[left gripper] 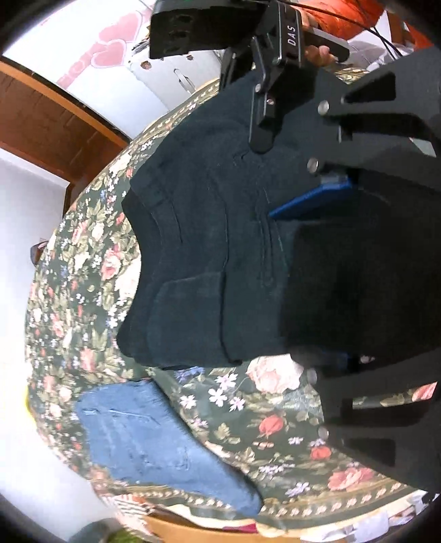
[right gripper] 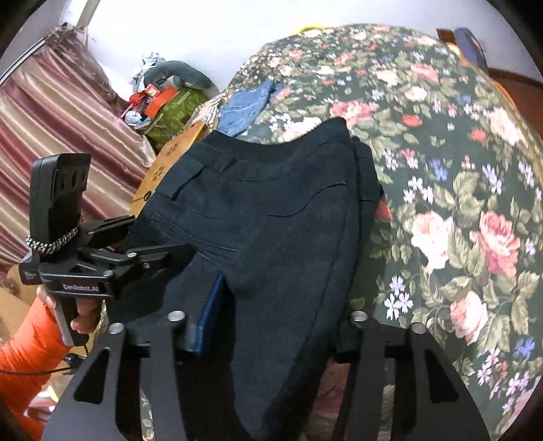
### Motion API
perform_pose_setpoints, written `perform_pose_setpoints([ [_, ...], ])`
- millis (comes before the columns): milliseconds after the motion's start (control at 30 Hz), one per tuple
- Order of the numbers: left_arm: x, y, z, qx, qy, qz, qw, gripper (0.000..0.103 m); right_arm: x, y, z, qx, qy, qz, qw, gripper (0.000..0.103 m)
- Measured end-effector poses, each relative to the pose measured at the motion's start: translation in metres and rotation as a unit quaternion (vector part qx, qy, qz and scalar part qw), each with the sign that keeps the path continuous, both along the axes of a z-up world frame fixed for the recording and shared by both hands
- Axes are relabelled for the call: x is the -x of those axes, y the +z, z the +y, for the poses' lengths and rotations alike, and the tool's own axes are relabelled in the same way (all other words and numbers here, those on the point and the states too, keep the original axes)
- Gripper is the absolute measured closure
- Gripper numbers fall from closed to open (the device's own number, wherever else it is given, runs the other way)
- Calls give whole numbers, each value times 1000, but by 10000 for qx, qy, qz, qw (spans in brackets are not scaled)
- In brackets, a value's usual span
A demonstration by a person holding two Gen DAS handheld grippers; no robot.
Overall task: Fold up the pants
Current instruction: 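Grasp the folded trousers with the left gripper and lift them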
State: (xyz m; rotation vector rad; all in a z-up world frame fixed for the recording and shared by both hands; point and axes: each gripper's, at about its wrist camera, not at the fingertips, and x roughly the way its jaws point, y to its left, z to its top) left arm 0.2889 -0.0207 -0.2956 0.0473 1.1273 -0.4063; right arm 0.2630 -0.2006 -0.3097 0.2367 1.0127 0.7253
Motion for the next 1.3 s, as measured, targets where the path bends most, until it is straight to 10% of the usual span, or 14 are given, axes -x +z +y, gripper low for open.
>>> perform_pose_setpoints([
  [300,10,29,2,97,146,-377,9991,75,7,41,13,243,109,-752,9968,74],
  [900,20,168,62,-120,769,-2186,9727,75,-14,157,72,67,542,-2239,9731,74],
  [1300,-45,179,133,-357,1238,-2440,9612,75,-91,162,145,-61,889,-2535,9632,74],
])
